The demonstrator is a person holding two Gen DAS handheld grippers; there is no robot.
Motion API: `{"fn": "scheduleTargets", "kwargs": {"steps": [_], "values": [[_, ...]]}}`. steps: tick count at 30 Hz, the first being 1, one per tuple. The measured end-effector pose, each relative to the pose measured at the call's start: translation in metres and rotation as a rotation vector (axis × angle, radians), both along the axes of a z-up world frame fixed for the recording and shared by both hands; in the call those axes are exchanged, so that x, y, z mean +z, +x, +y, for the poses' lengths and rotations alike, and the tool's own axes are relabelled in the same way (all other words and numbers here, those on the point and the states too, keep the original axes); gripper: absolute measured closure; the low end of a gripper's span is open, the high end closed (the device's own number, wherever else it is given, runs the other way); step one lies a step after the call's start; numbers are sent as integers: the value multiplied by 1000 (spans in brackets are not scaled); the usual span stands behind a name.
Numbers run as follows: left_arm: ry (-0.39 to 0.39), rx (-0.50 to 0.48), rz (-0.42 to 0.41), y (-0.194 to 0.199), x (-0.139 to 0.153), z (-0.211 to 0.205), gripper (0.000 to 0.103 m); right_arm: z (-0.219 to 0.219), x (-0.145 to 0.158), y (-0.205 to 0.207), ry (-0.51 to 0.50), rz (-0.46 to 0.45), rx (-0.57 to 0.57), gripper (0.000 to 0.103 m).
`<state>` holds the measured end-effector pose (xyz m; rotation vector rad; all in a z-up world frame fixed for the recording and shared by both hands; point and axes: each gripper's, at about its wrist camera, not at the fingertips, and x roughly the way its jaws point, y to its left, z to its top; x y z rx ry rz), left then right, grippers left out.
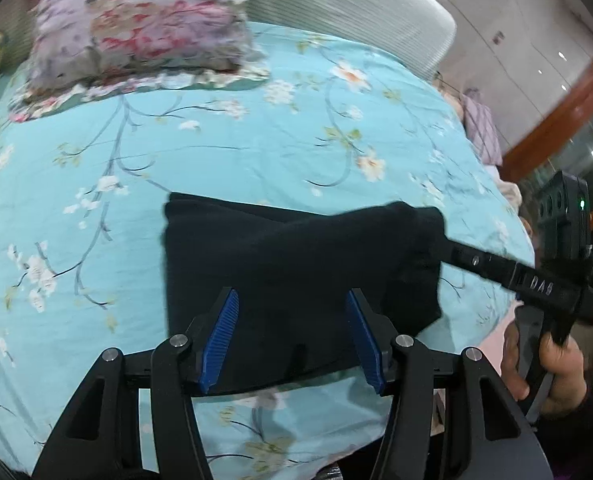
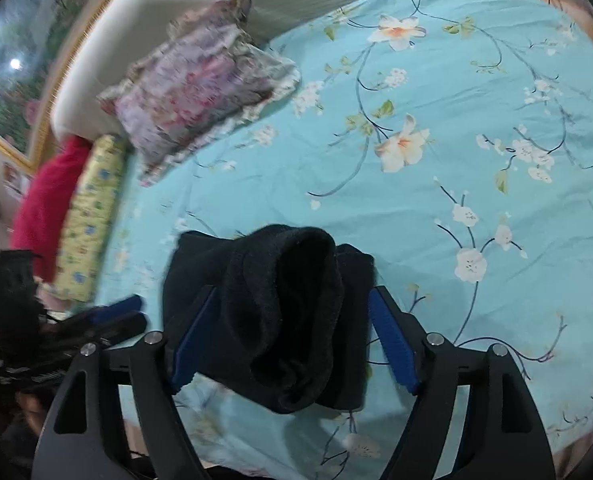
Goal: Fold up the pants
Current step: 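Lower the folded bundle onto the bedspread with both grippers holding it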
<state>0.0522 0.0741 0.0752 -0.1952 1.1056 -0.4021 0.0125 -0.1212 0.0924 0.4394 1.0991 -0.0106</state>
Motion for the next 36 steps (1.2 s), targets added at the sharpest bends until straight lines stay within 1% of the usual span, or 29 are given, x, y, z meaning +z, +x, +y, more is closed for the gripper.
{"fn": "scheduleTargets", "kwargs": {"steps": [2,6,14,21,25,27,29,32,36], "values": [[6,18,4,2,-3,7,46,4,-5,3,-28,28,-14,23],[14,44,17,4,-9,19,46,5,-15,4,-6,59,-36,23],[-3,76,37,8,-19,28,44,7,-19,-1,20,72,-56,22],[-16,97,71,14,-31,35,42,0,-33,-9,36,106,-92,22],[-8,107,89,17,-39,35,42,-7,-44,-13,50,132,-122,22],[-7,110,97,19,-43,36,42,-11,-48,-17,48,134,-134,18],[-7,112,108,21,-47,36,42,-13,-51,-19,43,131,-137,17],[-4,111,123,23,-55,35,41,-17,-57,-22,47,135,-141,17],[6,105,136,26,-64,34,40,-19,-61,-25,46,115,-134,17]]}}
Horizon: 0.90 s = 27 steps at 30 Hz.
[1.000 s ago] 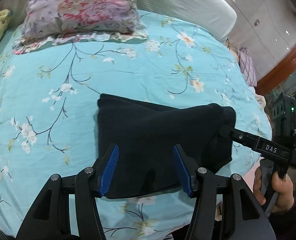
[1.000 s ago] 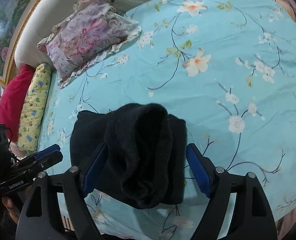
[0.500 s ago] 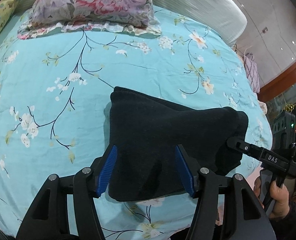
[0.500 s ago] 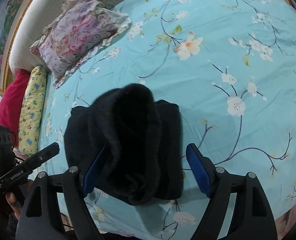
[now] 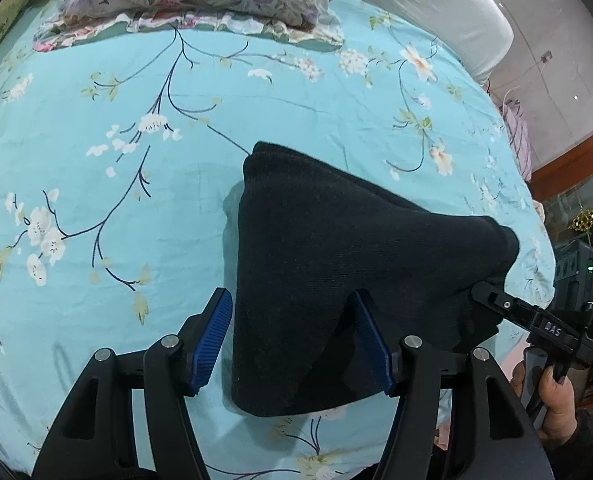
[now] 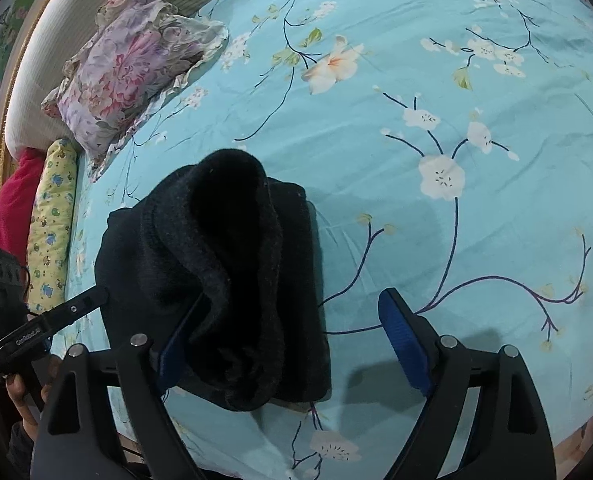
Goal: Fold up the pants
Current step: 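Lower the folded bundle onto the bedspread with both grippers holding it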
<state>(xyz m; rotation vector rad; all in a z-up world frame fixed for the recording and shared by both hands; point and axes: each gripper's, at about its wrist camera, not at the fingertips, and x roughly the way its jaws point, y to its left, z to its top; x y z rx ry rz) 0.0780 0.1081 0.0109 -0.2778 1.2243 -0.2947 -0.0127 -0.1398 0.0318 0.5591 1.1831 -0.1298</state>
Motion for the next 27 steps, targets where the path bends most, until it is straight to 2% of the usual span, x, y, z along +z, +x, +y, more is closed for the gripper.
{"fn": "scheduleTargets", "kwargs": {"steps": [11,14,16,18,23,27], "values": [[-13,6,50,13,-31,-3,38,-7,-11,-4,100,-57,-7,17],[-15,7,56,15,-36,-6,42,-5,-11,-3,102,-67,11,17],[-10,7,50,15,-37,-7,44,-3,-13,-3,119,-76,30,23],[-12,5,48,14,-36,-6,47,0,-18,-2,168,-80,46,35],[-25,7,30,10,-30,-6,59,7,-24,1,177,-75,74,41],[-25,5,2,5,-22,-8,67,4,-23,0,206,-82,69,50]]}}
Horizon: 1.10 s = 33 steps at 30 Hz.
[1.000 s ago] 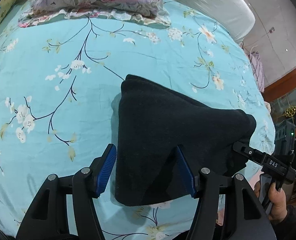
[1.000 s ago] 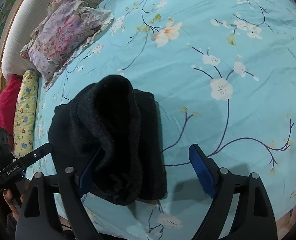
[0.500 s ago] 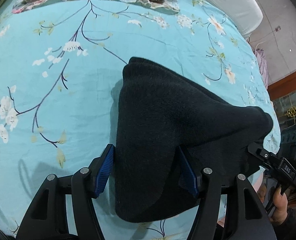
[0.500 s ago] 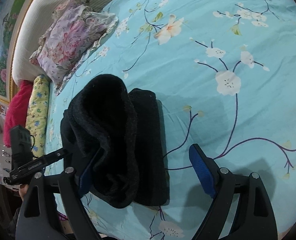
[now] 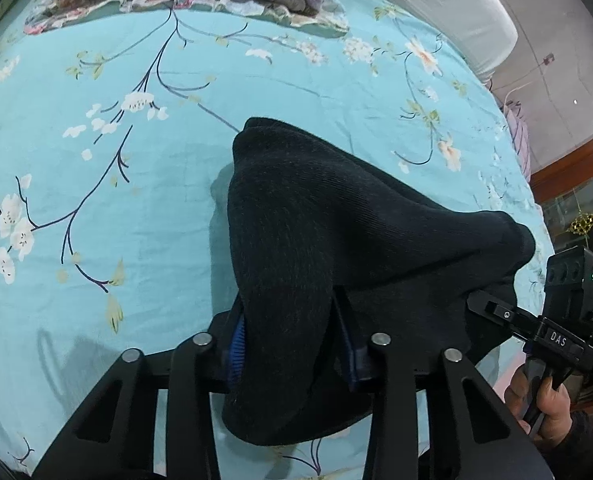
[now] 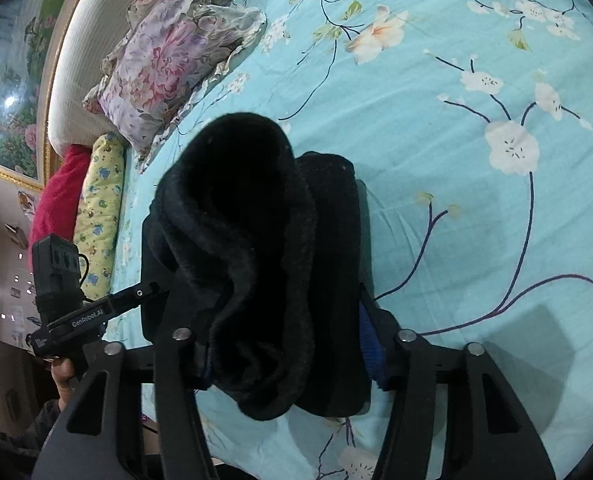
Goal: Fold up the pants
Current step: 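Lower the folded bundle onto the bedspread with both grippers holding it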
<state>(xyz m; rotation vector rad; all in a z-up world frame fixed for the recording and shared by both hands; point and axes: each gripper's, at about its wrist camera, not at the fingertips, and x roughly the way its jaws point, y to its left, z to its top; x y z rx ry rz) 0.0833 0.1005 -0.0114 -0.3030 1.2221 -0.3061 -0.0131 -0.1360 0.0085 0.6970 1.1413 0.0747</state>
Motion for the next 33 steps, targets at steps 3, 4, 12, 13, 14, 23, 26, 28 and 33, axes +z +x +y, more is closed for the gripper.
{"fn": "scheduleTargets", "kwargs": {"steps": [3,4,12,13,14,23,26,28,33], "values": [[-3,7,-10,-3,4,1,69,2,3,1,7,-9,6,54],[-9,13,-13,-4,6,1,70,2,4,1,9,-13,8,54],[9,36,-39,-12,28,5,72,8,15,4,18,-40,33,57],[18,42,-44,-14,31,6,72,10,18,7,19,-44,40,57],[31,50,-52,-15,36,8,72,13,20,9,22,-49,49,57],[109,146,-138,-32,73,41,72,45,43,39,24,-113,165,57],[130,187,-162,-39,82,54,72,58,47,53,30,-127,205,57],[132,212,-168,-42,85,62,72,67,50,60,29,-136,233,57],[164,272,-193,-51,93,78,72,88,56,78,35,-152,292,57]]}}
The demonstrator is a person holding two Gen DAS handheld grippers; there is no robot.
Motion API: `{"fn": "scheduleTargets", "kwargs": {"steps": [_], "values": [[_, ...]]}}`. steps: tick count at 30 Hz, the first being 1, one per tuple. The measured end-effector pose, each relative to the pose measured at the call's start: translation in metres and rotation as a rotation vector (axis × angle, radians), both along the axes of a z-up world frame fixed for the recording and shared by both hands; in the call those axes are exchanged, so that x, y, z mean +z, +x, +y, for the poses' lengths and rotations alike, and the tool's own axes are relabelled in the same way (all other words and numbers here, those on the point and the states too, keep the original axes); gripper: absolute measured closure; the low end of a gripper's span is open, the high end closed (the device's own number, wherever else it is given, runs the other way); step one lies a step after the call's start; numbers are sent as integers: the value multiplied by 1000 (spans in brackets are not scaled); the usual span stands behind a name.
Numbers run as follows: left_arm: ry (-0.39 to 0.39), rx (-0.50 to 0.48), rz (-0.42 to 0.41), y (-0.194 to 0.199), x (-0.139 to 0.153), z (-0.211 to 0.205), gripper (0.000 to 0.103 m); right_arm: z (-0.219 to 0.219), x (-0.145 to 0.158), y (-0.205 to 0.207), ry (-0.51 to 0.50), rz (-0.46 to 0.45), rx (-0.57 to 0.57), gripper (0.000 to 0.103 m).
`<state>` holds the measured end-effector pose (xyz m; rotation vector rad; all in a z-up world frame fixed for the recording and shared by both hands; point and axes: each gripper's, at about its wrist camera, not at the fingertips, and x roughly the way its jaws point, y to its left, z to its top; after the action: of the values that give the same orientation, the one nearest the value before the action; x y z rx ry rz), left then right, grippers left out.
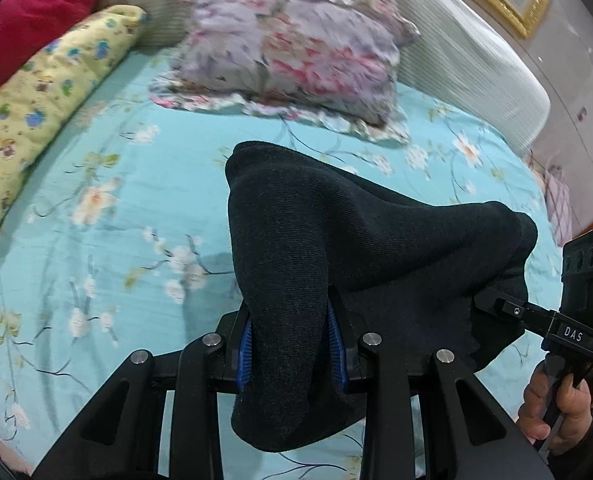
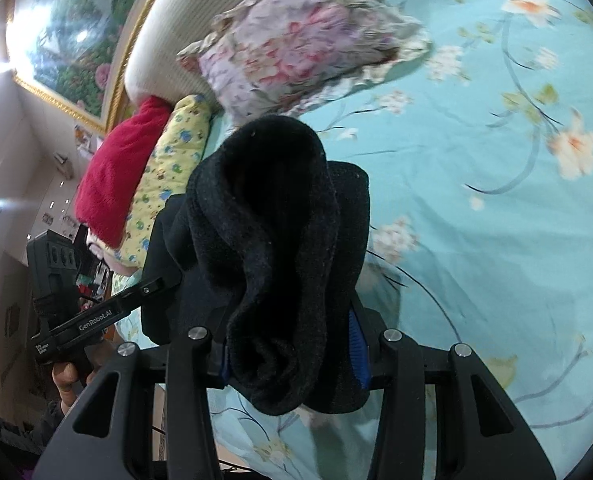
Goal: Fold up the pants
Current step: 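Lower the folded bundle onto the bedspread with both grippers holding it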
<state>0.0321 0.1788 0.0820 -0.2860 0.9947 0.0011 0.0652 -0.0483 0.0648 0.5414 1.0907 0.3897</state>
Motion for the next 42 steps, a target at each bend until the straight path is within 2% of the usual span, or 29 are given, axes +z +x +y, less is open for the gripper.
{"fn": "scheduleTargets", "kwargs": {"steps": [12,25,34,42], "values": [[44,99,-18,-4,13,31,72,37,4,36,9,-13,92,57],[89,148,-17,19,16,47,72,55,0,75,0,-2,119,57],[90,156,10,46,4,55,72,57,-12,103,-9,34,114,57],[67,158,60,72,-25,64,72,56,-38,125,-27,88,112,57]]}}
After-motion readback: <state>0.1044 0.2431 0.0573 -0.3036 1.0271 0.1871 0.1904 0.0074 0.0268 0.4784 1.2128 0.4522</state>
